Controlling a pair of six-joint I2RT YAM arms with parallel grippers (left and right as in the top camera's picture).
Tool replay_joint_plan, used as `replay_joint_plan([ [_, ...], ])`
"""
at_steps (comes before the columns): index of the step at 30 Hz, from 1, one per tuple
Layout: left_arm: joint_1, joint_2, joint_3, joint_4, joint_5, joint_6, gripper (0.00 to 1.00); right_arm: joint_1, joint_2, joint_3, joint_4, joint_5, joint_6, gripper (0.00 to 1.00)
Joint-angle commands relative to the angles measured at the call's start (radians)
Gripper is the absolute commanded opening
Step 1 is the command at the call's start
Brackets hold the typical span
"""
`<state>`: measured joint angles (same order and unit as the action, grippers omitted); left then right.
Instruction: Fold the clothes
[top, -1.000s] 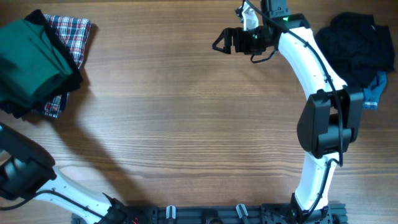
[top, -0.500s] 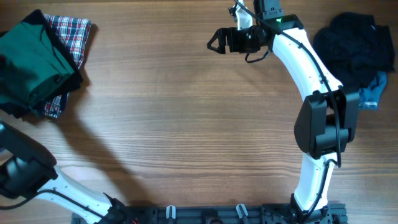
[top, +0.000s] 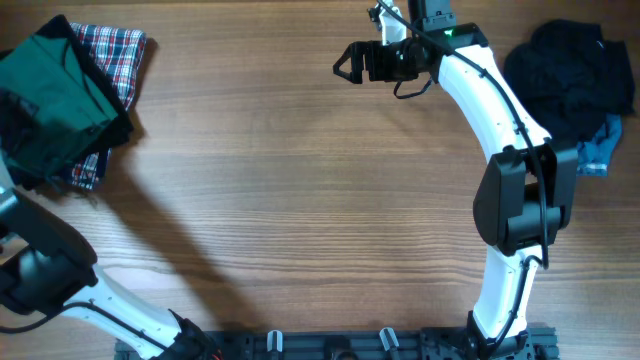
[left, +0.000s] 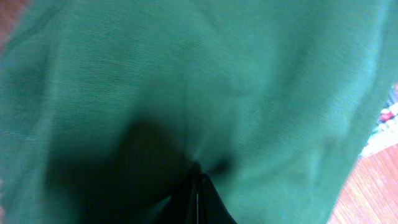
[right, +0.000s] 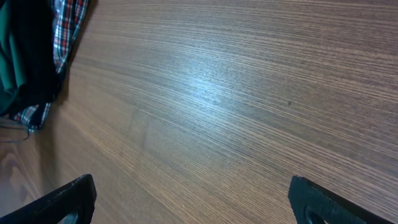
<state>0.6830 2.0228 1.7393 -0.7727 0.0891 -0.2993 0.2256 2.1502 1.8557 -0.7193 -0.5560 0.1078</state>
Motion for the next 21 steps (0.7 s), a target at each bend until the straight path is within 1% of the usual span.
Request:
replay_joint_plan([
  [1,0.021,-0.028,-0.029,-0.001,-0.031,-0.023,0.04,-0.001,-0.014,-0.006,0.004,0.010,-0.003,1.00],
  [3,0.022,-0.026,-0.074,0.034,-0.031,-0.023,0.04,-0.001,-0.014,-0.006,0.005,0.010,-0.004,1.00],
  [7,0.022,-0.025,-0.223,0.177,-0.031,-0.024,0.04,-0.001,-0.014,-0.006,0.003,0.010,-0.003,1.00],
  [10,0.023,-0.025,-0.291,0.249,-0.031,-0.058,0.04,-0.001,-0.014,-0.006,0.003,0.010,-0.003,0.99],
  [13,0.021,-0.026,-0.303,0.253,-0.018,-0.076,0.04,-0.001,-0.014,-0.006,0.003,0.010,-0.004,1.00],
  [16,0.014,-0.048,-0.295,0.263,0.057,-0.071,0.04,-0.001,-0.014,-0.006,0.010,0.010,-0.012,1.00],
  [18,-0.002,-0.094,-0.273,0.261,0.086,-0.071,0.04,-0.001,-0.014,-0.006,0.010,0.010,-0.012,1.00],
  [21,-0.033,-0.193,-0.253,0.263,0.074,-0.045,0.04,-0.001,-0.014,-0.006,0.010,0.010,-0.011,1.00],
])
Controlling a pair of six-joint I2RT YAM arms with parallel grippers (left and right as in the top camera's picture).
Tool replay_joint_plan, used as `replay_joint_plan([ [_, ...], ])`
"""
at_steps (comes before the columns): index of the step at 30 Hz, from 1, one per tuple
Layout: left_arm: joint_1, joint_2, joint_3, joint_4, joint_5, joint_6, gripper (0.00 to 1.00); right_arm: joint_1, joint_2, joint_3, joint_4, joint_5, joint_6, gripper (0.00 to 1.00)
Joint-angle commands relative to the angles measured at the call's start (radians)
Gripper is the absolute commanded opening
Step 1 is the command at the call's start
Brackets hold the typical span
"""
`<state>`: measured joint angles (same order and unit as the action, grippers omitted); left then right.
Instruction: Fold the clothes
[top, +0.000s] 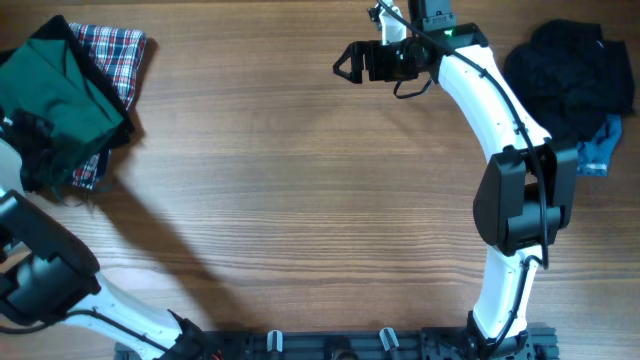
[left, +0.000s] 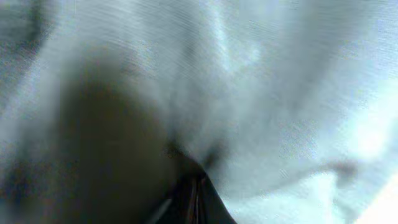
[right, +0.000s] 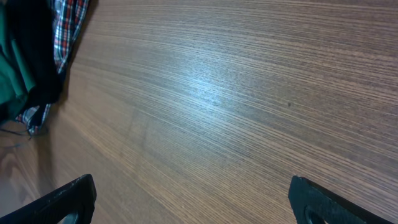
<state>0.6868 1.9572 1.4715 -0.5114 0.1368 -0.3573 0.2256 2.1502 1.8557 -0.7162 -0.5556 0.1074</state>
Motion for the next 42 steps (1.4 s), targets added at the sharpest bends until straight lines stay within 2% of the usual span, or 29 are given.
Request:
replay_joint_plan([
  [1,-0.043,-0.164,0.015,0.010,0.015,0.013,0.04,-0.001,-0.014,-0.006,0.006,0.009,-0.010,1.00],
  [5,-0.029,-0.259,0.015,0.022,-0.014,0.013,0.04,-0.001,-0.014,-0.006,0.005,0.009,-0.011,1.00],
  [9,-0.001,-0.254,0.015,0.023,-0.072,0.013,0.04,-0.001,-0.014,-0.006,0.002,0.009,-0.011,1.00],
  [11,0.005,-0.232,0.015,0.047,-0.131,0.013,0.04,-0.001,-0.014,-0.006,-0.008,0.009,-0.011,0.99],
  [16,0.005,-0.137,0.015,0.119,-0.135,0.065,0.04,-0.001,-0.014,-0.006,-0.018,0.009,-0.010,1.00],
  [28,0.007,0.040,0.015,0.085,-0.180,0.066,0.04,-0.001,-0.014,-0.006,-0.041,0.009,-0.028,1.00],
  [35,0.012,0.026,0.015,0.039,-0.183,0.065,0.04,-0.001,-0.014,-0.006,-0.043,0.010,-0.030,1.00],
  [42,0.012,-0.137,0.015,-0.066,-0.127,0.054,0.06,-0.001,-0.014,-0.006,-0.036,0.010,-0.032,0.99],
])
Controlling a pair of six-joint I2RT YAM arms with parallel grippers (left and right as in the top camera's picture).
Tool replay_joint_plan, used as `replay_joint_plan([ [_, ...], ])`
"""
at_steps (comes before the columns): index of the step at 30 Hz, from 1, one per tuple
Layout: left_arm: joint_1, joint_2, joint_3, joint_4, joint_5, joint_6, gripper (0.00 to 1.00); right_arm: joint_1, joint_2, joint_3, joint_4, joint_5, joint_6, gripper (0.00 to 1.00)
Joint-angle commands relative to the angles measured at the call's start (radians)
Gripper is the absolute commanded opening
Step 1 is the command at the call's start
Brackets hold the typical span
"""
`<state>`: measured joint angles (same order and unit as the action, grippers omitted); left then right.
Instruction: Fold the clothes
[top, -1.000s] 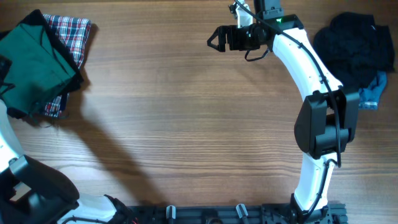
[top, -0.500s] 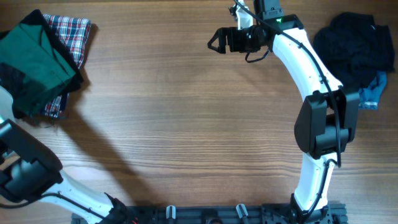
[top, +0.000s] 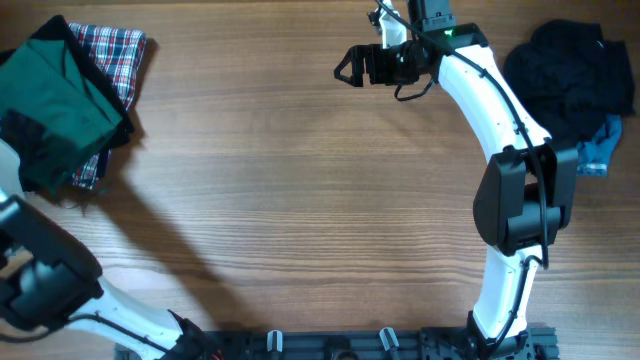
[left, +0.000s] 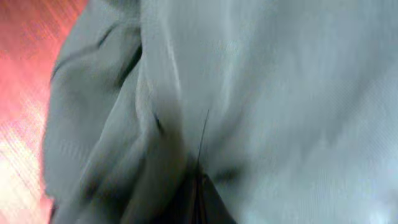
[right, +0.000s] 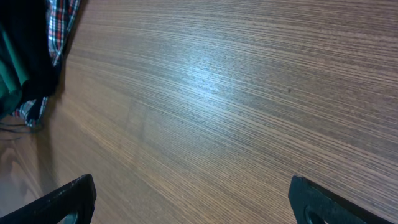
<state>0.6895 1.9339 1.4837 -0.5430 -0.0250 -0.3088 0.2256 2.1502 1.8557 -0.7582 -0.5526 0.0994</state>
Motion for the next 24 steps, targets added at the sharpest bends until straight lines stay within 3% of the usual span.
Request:
replay_joint_plan([
  [1,0.009,-0.144,0.003,-0.065,0.084,0.005,0.08,-0.001,-0.014,-0.006,0.007,0.006,-0.024,1.00],
  [4,0.008,-0.188,0.003,-0.168,0.151,-0.005,0.12,-0.001,-0.014,-0.006,0.005,0.006,-0.022,1.00],
  [5,0.008,-0.187,0.003,-0.211,0.147,-0.022,0.16,-0.001,-0.014,-0.006,0.006,0.006,-0.022,1.00],
  [9,0.011,-0.145,0.001,-0.298,0.090,-0.021,0.19,-0.001,-0.014,-0.006,-0.003,0.006,-0.029,1.00],
  [17,0.011,-0.045,0.001,-0.205,0.057,-0.021,0.21,-0.001,-0.014,-0.006,-0.012,0.006,-0.033,0.99],
  [24,0.011,0.004,0.001,-0.237,0.058,-0.021,0.22,-0.002,-0.014,-0.006,-0.013,0.006,-0.035,0.99],
])
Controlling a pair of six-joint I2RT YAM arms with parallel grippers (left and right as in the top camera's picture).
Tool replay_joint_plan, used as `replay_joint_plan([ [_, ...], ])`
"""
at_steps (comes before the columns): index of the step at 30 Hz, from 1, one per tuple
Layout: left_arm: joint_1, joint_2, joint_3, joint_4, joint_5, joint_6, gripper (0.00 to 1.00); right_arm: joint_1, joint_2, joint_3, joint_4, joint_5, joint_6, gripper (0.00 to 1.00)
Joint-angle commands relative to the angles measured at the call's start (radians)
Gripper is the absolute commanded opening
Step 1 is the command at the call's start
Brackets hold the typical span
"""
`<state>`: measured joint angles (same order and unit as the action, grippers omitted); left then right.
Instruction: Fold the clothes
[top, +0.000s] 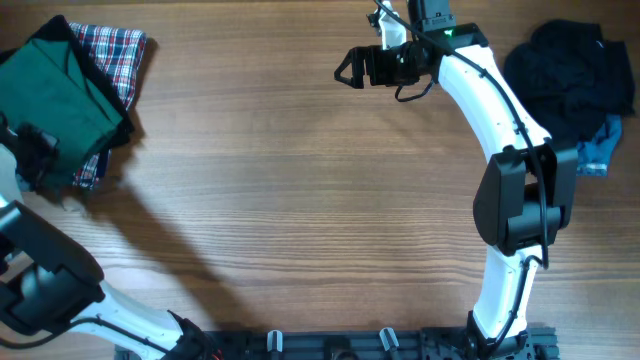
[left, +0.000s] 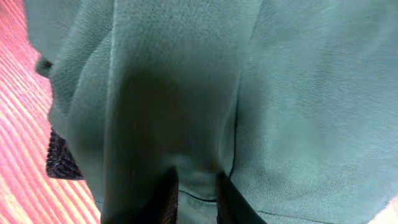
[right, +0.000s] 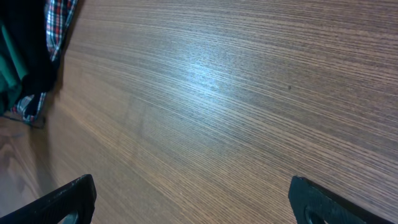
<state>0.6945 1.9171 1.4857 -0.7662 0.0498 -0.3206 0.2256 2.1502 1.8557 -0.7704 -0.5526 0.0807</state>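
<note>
A folded green garment (top: 60, 85) lies on a red plaid garment (top: 122, 48) at the table's far left. My left gripper (top: 38, 150) is at the green garment's near edge. In the left wrist view the green cloth (left: 280, 93) fills the frame, and the left gripper (left: 198, 199) stands slightly open with flat cloth showing in the gap. My right gripper (top: 347, 66) hangs open over bare wood at the far middle. In its own view the right gripper (right: 196, 199) holds nothing, and the plaid garment (right: 59, 15) shows at the upper left.
A heap of dark clothes (top: 570, 65) lies at the far right with a blue denim piece (top: 600, 148) under its near edge. The wooden table (top: 300, 200) spans the view. A strip of black knit fabric (left: 59, 158) shows under the green garment's edge.
My left gripper's fingers were pressed together in the green cloth; now they stand apart over it, a little nearer the front edge of the pile. The right arm has not moved.
My left gripper was shut in the green garment over the plaid pile at the far left. It stayed shut there at the two later moments as the cloth settled. Now its fingers are parted and the garment lies on the pile. The right gripper stayed open throughout.
</note>
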Motion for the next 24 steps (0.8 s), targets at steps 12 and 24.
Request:
replay_joint_plan([
  [12,0.004,-0.241,0.000,-0.010,0.088,0.003,0.57,-0.005,-0.073,0.012,0.062,0.003,-0.028,1.00],
  [24,-0.317,-0.605,0.000,-0.134,0.145,0.037,0.79,-0.147,-0.389,0.026,-0.079,0.161,-0.085,0.99],
])
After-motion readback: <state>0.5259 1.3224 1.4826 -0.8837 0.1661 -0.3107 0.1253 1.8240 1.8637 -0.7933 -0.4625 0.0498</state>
